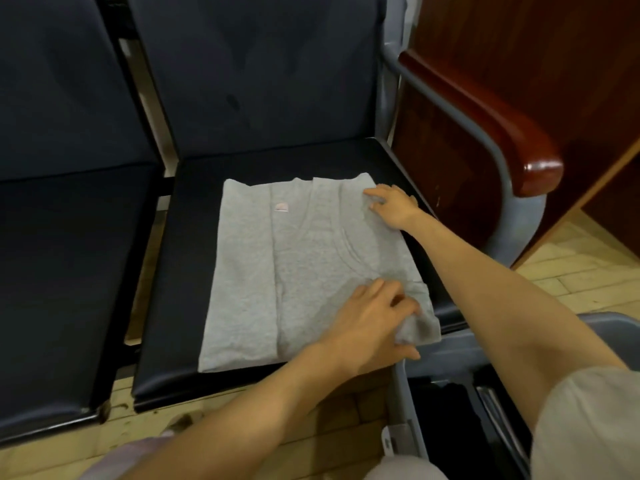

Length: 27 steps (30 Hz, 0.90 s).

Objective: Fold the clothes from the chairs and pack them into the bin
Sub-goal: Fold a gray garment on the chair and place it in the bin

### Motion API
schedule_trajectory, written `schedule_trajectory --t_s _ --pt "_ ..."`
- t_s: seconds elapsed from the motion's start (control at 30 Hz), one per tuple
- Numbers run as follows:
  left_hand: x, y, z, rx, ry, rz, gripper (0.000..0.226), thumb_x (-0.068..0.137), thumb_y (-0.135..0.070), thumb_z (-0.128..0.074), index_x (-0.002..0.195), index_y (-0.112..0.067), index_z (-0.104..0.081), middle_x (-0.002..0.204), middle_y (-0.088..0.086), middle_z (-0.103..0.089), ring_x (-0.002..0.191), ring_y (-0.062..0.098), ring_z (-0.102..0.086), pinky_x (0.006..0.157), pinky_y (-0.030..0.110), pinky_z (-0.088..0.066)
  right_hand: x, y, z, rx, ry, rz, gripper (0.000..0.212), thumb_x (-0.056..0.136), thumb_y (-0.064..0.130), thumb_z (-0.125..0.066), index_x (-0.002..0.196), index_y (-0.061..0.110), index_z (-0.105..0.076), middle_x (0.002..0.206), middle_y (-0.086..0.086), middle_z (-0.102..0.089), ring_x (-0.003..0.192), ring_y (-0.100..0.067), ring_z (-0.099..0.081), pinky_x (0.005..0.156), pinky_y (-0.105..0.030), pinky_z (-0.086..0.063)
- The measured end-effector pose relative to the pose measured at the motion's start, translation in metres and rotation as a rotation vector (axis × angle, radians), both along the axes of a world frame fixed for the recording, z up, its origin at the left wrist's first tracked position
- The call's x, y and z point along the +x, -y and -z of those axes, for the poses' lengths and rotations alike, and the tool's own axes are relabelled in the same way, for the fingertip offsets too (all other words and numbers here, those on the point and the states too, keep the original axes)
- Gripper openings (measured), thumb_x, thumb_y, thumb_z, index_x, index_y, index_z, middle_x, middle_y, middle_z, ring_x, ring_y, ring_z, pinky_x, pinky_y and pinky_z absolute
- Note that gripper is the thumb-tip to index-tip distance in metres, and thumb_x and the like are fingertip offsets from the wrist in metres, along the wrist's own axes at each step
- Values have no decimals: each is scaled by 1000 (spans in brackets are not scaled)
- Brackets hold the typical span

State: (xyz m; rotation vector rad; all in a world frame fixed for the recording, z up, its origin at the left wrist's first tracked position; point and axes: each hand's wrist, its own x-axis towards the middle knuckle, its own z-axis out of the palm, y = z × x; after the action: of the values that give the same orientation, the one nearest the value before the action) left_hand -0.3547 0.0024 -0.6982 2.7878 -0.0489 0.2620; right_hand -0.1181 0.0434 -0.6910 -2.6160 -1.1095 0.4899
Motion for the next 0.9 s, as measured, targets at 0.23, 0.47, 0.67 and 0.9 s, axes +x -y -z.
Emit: schedule_trajectory --t_s 0.23,0.47,0.67,0.9 --pt "7 11 0 90 156 -56 25 77 -26 -51 95 -17 -66 92 1 -59 80 17 -56 67 27 -47 0 -1 -3 241 -96 85 48 97 10 -48 144 19 -43 153 -7 -32 142 -26 -28 118 -39 -21" --pt "4 16 -8 -203 135 -169 29 80 -20 -36 98 -10 -56 85 7 -63 71 20 -58 61 29 -50 0 0 -1 195 109 87 55 98 22 -50 149 25 -31 159 -10 -18 147 -29 -8 119 -47 -12" --pt "4 12 -8 -174 154 -160 51 86 -13 -37 137 -18 -43 93 9 -62 75 25 -60 57 32 -53 -2 -8 7 233 25 110 52 99 15 -47 148 27 -33 150 -8 -37 142 -27 -26 118 -51 -13" --pt "-7 3 -18 -366 132 -163 41 92 -1 -45 124 -26 -50 106 -5 -42 79 6 -43 66 23 -41 -1 -14 0 451 -119 170 37 95 -3 -42 119 18 -60 123 -8 -55 104 -21 -55 80 -27 -46"
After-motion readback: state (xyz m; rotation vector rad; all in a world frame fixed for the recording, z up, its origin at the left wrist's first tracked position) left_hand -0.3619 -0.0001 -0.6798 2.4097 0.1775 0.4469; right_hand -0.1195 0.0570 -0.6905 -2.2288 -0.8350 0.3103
